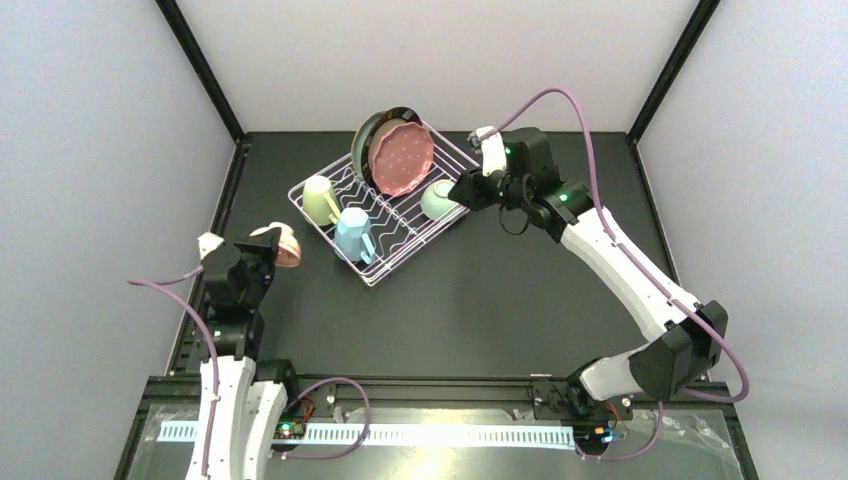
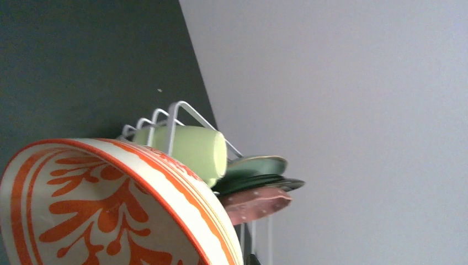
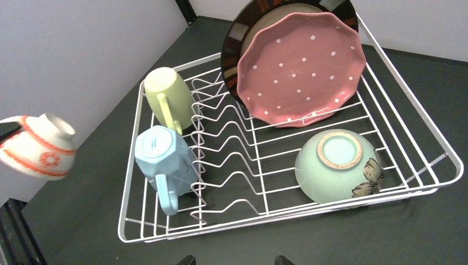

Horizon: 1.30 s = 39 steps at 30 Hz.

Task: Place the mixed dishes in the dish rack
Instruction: Set the upside down bowl at the corner of the board, then pass from the left arm to the right

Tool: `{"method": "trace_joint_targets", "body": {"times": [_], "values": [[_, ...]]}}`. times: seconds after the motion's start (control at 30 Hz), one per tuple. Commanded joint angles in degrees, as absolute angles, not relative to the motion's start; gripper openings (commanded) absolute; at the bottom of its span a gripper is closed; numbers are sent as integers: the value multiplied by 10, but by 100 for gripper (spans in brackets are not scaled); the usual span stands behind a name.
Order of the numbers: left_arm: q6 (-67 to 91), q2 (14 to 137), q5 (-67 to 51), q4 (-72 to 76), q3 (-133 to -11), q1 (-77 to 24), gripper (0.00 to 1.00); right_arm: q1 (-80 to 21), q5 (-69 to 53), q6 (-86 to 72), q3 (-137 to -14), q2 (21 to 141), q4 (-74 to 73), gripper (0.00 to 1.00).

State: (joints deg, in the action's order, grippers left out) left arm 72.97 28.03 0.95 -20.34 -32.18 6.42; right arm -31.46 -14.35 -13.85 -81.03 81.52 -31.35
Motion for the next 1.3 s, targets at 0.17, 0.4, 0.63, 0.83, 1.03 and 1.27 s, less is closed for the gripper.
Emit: {"method": "trace_joint_targets", "body": {"times": [0.17,0.4,0.63,0.83,1.03,1.27], "values": [[865,402,-127,191,-300,68,1,-316,-237,-206,-755,782,-252,82],[952,454,-132,364,-305,61,1,-316,-326,-293,-716,787,-152,81],[1015,481,-131,466,-321,43,1,-315,-415,-441,-688,810,18,82],[1058,496,-125,524,-327,27,1,-316,-467,-610,-686,851,171,82],[1054,540,-118,541,-385,-39,1,-316,-492,-743,-698,904,299,82],[1011,616,-128,552,-490,-104,1,-317,-500,-895,-725,967,453,84]]}}
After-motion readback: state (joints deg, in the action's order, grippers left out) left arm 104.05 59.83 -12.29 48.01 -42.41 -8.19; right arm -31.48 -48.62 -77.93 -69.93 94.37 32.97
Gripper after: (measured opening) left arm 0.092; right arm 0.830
